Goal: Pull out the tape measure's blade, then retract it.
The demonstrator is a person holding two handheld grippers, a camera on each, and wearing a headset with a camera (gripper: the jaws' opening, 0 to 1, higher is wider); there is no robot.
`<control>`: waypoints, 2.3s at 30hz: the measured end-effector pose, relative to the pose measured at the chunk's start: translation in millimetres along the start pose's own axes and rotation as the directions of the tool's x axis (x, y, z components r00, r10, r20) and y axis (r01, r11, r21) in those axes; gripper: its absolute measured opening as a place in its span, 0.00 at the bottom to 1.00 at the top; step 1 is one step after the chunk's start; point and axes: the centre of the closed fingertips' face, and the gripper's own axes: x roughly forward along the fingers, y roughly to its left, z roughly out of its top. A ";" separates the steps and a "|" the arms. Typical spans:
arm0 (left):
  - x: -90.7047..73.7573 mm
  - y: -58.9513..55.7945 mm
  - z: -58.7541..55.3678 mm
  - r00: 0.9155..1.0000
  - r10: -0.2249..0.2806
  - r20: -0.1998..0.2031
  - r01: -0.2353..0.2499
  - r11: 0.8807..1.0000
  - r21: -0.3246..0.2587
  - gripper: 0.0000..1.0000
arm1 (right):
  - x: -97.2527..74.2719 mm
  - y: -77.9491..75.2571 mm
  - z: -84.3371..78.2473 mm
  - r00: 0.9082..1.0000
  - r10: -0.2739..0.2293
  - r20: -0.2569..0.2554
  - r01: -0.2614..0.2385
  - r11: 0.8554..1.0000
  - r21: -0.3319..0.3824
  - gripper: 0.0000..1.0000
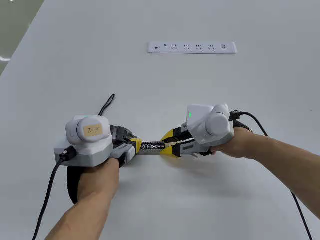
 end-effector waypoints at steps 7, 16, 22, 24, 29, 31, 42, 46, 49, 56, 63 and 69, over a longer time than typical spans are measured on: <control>-0.1 0.1 0.4 1.000 -0.001 -0.002 0.001 1.000 0.000 0.62 | 8.6 1.2 5.9 1.000 0.003 0.008 -0.003 1.000 0.000 0.13; -1.0 -0.3 -0.6 1.000 -0.004 -0.005 0.004 1.000 0.000 0.62 | 19.2 2.4 14.0 1.000 0.004 0.019 -0.004 1.000 0.002 0.13; -0.8 -0.3 -0.8 1.000 -0.006 -0.002 0.006 1.000 -0.005 0.62 | 27.1 3.0 21.1 1.000 0.006 0.025 -0.006 1.000 -0.005 0.13; -0.7 -0.3 -0.7 1.000 -0.006 -0.001 0.006 1.000 -0.005 0.62 | 29.8 3.0 23.2 1.000 0.007 0.026 -0.006 1.000 -0.007 0.13; -0.6 -0.2 -1.0 1.000 -0.007 0.000 0.007 1.000 -0.006 0.63 | 35.2 3.8 27.3 1.000 0.009 0.029 -0.008 1.000 -0.007 0.13; -0.8 0.0 -1.2 1.000 -0.007 0.001 0.007 1.000 -0.007 0.63 | 37.0 4.1 29.0 0.999 0.010 0.030 -0.010 1.000 -0.008 0.13; 0.3 0.1 -1.1 1.000 -0.008 0.002 0.008 1.000 -0.006 0.63 | 37.9 4.7 28.8 1.000 0.011 0.025 -0.011 1.000 -0.017 0.13; 1.2 0.7 -1.0 1.000 -0.008 0.001 0.008 1.000 -0.006 0.63 | 38.3 4.4 28.5 1.000 0.011 0.024 -0.011 1.000 -0.020 0.13; 1.2 0.8 -1.0 1.000 -0.008 0.001 0.008 1.000 -0.006 0.63 | 38.4 4.4 28.5 1.000 0.011 0.024 -0.010 1.000 -0.021 0.13; 2.0 0.7 -0.8 1.000 -0.008 0.004 0.008 1.000 -0.004 0.64 | 38.3 4.3 27.9 1.000 0.011 0.023 -0.011 1.000 -0.028 0.14; 2.3 0.3 -2.3 1.000 -0.015 -0.005 0.015 1.000 -0.009 0.65 | 38.4 4.6 28.5 1.000 0.002 0.016 -0.002 0.999 -0.042 0.15; 2.7 -0.2 -1.4 1.000 -0.025 -0.013 0.025 1.000 -0.004 0.65 | 38.1 3.5 28.5 1.000 0.000 0.010 0.000 0.999 -0.049 0.15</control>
